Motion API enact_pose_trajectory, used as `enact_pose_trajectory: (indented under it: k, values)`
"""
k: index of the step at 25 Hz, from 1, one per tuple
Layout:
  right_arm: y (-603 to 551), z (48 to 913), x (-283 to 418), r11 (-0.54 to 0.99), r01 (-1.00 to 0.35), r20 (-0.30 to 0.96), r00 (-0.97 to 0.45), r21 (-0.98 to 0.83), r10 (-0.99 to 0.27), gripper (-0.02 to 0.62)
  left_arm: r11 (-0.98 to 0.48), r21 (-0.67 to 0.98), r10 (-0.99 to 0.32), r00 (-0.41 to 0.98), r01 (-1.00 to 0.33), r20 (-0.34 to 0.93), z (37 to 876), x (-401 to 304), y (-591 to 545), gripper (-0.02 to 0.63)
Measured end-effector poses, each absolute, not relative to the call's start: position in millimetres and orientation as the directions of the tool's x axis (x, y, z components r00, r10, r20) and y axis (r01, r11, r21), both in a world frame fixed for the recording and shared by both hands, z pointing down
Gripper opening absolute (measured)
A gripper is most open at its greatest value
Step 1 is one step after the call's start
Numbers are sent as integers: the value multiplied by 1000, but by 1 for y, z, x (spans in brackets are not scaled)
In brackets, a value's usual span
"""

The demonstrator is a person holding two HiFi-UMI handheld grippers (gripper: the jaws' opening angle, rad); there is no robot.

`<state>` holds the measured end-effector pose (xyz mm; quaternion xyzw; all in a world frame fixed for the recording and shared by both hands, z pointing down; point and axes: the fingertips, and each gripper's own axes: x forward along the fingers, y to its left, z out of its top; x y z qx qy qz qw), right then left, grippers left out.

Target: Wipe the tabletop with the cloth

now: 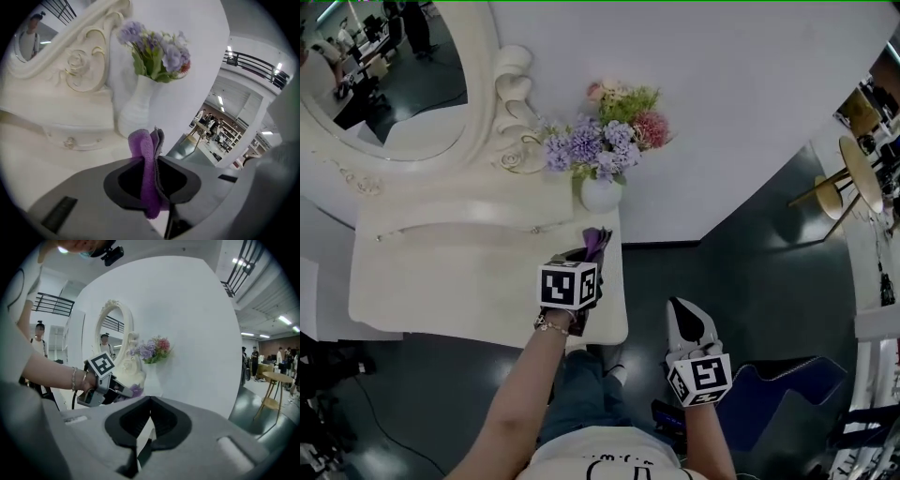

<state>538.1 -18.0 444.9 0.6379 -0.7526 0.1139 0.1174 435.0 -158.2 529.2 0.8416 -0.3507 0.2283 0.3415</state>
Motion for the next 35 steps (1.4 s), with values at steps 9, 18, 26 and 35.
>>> enact_pose_trajectory:
  k: [9,18,26,35]
  values:
    - [-39,434,479,243,-969,283,-242,-34,-928,0,-374,281,-560,457,-884,691,534,268,-165,74]
    - [-60,429,446,227,-973,262,-227,-32,-938,0,-323,244,-533,389,-914,751,587,210,-174,74]
    - [-52,437,439,211,-976,278,-216,-47,-936,0,-310,301,-498,424,-902,756,596,223,-173,74]
    - [-22,446,459,166,-984,297,-176,-60,-938,0,-366,382,-438,520,-848,734,596,304,-145,74]
